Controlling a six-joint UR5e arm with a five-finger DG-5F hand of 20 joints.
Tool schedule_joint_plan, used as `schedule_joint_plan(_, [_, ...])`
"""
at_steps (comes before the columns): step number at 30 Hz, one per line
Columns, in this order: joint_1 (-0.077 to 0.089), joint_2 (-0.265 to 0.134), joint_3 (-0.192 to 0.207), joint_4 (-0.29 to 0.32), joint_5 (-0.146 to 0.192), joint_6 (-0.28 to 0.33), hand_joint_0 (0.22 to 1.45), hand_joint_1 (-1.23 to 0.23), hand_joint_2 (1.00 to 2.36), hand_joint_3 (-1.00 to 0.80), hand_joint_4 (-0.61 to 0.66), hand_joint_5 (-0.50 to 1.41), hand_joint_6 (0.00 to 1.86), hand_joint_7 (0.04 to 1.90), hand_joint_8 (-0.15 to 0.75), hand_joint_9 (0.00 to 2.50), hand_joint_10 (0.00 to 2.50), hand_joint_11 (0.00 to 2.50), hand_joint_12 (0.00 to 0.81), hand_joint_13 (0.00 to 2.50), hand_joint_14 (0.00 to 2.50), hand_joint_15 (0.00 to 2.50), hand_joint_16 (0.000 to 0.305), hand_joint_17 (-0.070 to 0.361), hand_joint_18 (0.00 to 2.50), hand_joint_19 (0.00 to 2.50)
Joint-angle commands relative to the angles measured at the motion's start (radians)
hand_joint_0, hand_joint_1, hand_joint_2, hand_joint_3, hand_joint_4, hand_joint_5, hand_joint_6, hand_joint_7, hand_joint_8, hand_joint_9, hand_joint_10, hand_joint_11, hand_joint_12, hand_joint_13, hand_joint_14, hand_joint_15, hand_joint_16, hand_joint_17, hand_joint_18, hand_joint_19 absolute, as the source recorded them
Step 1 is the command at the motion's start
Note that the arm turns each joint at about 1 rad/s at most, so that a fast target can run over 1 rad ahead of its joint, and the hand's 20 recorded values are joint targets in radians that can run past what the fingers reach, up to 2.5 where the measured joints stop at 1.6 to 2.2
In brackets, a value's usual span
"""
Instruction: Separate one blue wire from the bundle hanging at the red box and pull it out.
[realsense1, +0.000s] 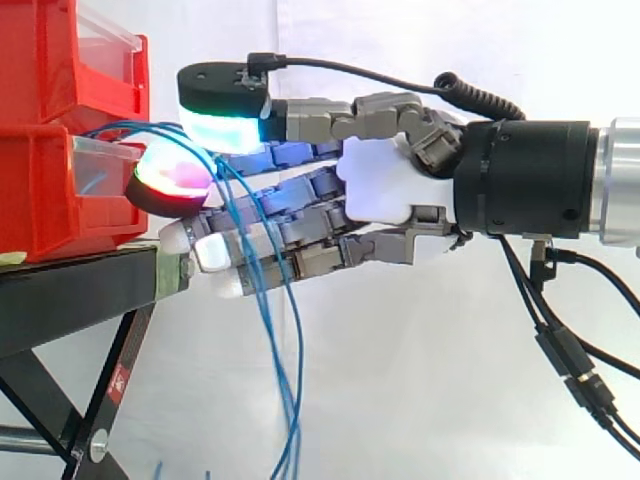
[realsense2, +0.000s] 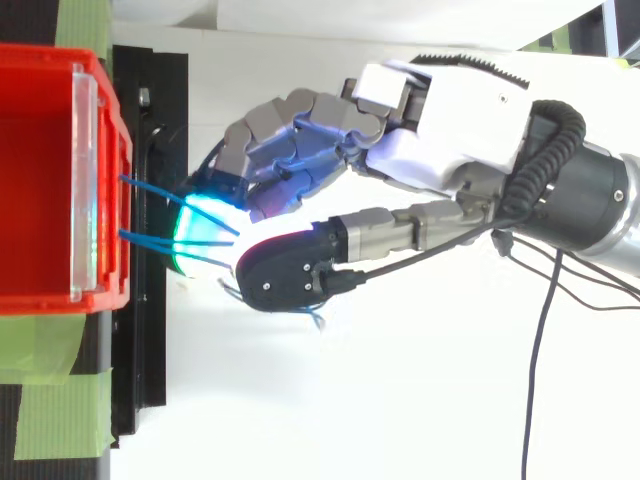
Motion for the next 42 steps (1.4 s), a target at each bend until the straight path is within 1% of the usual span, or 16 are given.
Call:
schedule_joint_plan(1, [0.001, 0.000, 0.001, -0.016, -0.012, 0.006, 0.64, -0.66, 1.02, -0.16, 0.22, -0.22, 0.88, 0.75, 0.350, 0.60, 0.01, 0.43, 0.415, 1.07, 0.02, 0.67, 0.057, 0.129, 0.69, 0.44])
schedule_joint_plan(7, [0.001, 0.001, -0.001, -0.027, -0.020, 0.007, 0.64, -0.67, 1.02, -0.16, 0.22, -0.22, 0.88, 0.75, 0.353, 0.61, 0.01, 0.43, 0.422, 1.14, 0.02, 0.70, 0.057, 0.128, 0.70, 0.43])
schedule_joint_plan(10, [0.002, 0.000, 0.001, -0.036, -0.041, 0.007, 0.65, -0.67, 1.02, -0.16, 0.22, -0.22, 0.88, 0.75, 0.352, 0.61, 0.01, 0.43, 0.431, 1.20, 0.03, 0.74, 0.057, 0.128, 0.70, 0.43])
schedule_joint_plan(12, [0.001, 0.000, 0.001, -0.036, -0.047, 0.007, 0.65, -0.67, 1.02, -0.16, 0.22, -0.22, 0.88, 0.76, 0.352, 0.61, 0.01, 0.44, 0.432, 1.25, 0.02, 0.77, 0.057, 0.127, 0.70, 0.43])
schedule_joint_plan(17, [0.002, 0.001, -0.001, -0.036, -0.049, 0.007, 0.65, -0.66, 1.02, -0.16, 0.22, -0.22, 0.88, 0.76, 0.352, 0.61, 0.01, 0.43, 0.442, 1.36, 0.03, 0.91, 0.056, 0.126, 0.71, 0.43])
schedule_joint_plan(24, [-0.001, 0.003, 0.001, -0.036, -0.057, 0.013, 0.65, -0.66, 1.02, -0.17, 0.22, -0.22, 0.88, 0.76, 0.353, 0.61, 0.01, 0.44, 0.421, 1.47, 0.02, 1.11, 0.056, 0.126, 0.72, 0.43])
schedule_joint_plan(29, [-0.002, 0.006, 0.001, -0.036, -0.073, 0.021, 0.65, -0.66, 1.02, -0.17, 0.22, -0.22, 0.87, 0.76, 0.353, 0.61, 0.01, 0.44, 0.401, 1.49, 0.02, 1.18, 0.056, 0.127, 0.73, 0.44])
schedule_joint_plan(31, [-0.004, 0.012, 0.001, -0.037, -0.070, 0.023, 0.65, -0.66, 1.02, -0.17, 0.22, -0.22, 0.87, 0.77, 0.352, 0.61, 0.01, 0.45, 0.403, 1.48, 0.02, 1.21, 0.057, 0.128, 0.73, 0.45])
schedule_joint_plan(35, [-0.002, 0.020, -0.001, -0.056, -0.070, 0.023, 0.65, -0.66, 1.02, -0.16, 0.22, -0.22, 0.87, 0.76, 0.350, 0.61, 0.01, 0.45, 0.440, 1.30, 0.02, 1.08, 0.058, 0.130, 0.73, 0.46])
schedule_joint_plan(37, [-0.002, 0.021, 0.001, -0.062, -0.070, 0.024, 0.64, -0.67, 1.02, -0.17, 0.22, -0.22, 0.87, 0.76, 0.345, 0.59, 0.01, 0.44, 0.474, 1.15, 0.03, 0.92, 0.058, 0.131, 0.73, 0.45])
schedule_joint_plan(38, [-0.002, 0.021, 0.001, -0.067, -0.073, 0.023, 0.64, -0.67, 1.02, -0.16, 0.22, -0.22, 0.87, 0.76, 0.346, 0.59, 0.01, 0.44, 0.477, 1.09, 0.03, 0.87, 0.058, 0.131, 0.72, 0.45])
schedule_joint_plan(42, [-0.002, 0.021, 0.001, -0.068, -0.069, 0.023, 0.64, -0.67, 1.02, -0.16, 0.22, -0.21, 0.87, 0.76, 0.350, 0.57, 0.01, 0.43, 0.518, 0.99, 0.02, 0.59, 0.058, 0.130, 0.72, 0.42])
